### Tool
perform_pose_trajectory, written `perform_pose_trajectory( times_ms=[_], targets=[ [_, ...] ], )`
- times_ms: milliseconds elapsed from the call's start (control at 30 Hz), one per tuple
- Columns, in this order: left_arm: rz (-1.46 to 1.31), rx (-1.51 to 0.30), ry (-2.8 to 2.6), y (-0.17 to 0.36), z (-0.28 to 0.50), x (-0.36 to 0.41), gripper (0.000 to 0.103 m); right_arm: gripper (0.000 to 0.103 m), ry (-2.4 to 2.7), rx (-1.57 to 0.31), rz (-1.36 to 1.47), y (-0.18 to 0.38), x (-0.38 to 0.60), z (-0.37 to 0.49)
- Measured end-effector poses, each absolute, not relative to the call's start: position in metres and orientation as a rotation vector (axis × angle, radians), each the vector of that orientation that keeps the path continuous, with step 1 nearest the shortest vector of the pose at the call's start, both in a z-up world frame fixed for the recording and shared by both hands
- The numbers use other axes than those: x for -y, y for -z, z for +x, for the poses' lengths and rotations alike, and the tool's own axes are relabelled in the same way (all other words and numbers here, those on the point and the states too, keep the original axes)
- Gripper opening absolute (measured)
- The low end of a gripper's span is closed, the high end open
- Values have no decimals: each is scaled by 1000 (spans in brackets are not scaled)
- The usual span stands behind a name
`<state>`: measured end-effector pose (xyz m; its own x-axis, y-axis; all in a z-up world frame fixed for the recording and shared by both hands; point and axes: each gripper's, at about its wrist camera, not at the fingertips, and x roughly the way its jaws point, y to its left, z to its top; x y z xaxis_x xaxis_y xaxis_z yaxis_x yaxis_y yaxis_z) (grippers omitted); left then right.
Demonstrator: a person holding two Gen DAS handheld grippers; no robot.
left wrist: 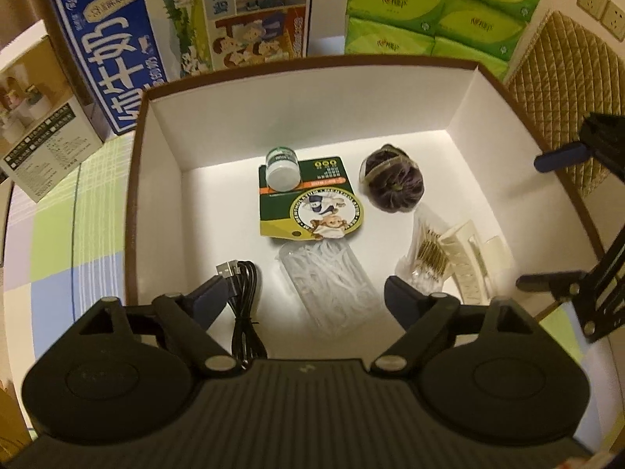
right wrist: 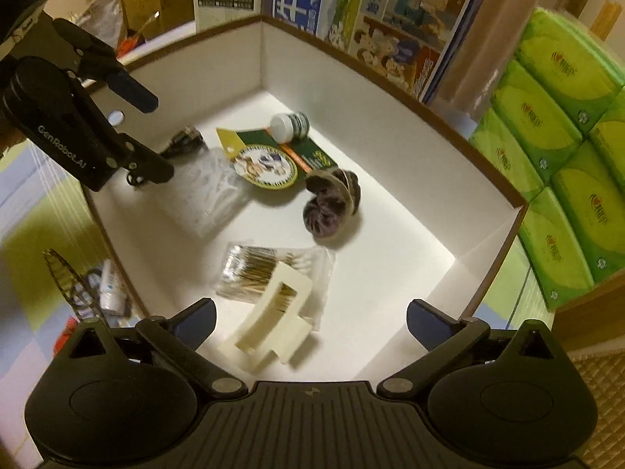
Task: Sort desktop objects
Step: 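Open left tool to drop the cable while right tool releases the white clip, then withdraw both tools from the box toward the red candy packet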
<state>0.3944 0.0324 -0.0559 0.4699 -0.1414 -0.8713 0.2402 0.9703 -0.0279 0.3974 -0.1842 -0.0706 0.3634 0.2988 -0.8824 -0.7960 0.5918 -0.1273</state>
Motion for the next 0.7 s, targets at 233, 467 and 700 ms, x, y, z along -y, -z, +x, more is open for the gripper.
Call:
perform_pose_trajectory(
  times_ms=[233,467,700],
  targets=[
    [76,-1045,200,42,383,-37,90,101,-751,-896,-541,57,187,376],
    [67,-1018,188,27,367,-36,90,101,-704,-858,-461,45,194,362],
    [74,-988,185,13,351,-35,90,101,-651,-838,-369,34,207,354]
  ],
)
